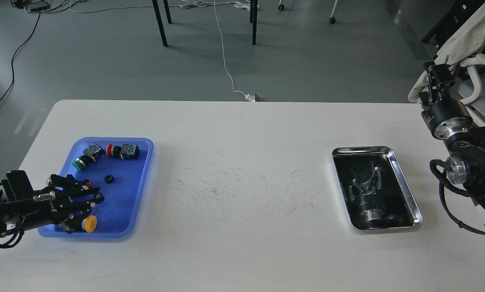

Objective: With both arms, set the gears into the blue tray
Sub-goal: 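Lower the black part into the blue tray and open the left gripper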

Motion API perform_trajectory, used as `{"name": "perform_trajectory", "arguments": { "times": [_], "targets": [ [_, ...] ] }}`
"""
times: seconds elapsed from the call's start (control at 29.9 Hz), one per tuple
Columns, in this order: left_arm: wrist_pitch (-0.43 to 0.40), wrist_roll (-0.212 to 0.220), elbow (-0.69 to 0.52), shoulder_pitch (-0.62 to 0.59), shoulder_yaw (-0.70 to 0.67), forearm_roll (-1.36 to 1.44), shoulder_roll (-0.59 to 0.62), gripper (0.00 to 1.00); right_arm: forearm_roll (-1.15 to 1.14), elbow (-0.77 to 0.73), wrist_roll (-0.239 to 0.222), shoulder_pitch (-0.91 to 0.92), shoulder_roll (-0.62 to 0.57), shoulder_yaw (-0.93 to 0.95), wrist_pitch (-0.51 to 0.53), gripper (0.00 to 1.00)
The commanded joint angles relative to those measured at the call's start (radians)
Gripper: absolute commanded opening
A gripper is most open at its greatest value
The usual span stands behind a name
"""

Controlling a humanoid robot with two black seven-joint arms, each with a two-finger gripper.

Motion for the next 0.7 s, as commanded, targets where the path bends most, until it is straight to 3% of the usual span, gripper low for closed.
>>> {"name": "perform_trajectory", "arguments": {
  "times": [0.0, 0.67],
  "targets": [
    [0.000, 0.000, 0.000, 0.004, -0.002, 0.000, -0.011, 0.11, 0.000, -0.001, 0.000, -0.002, 0.002, 0.000, 0.000, 0.95],
    [0.000, 0.000, 0.010, 0.002, -0.002, 0.000, -0.051, 0.13, -0.002, -0.002, 0.000, -0.002, 0.005, 0.000, -0.002, 0.95]
  ]
}}
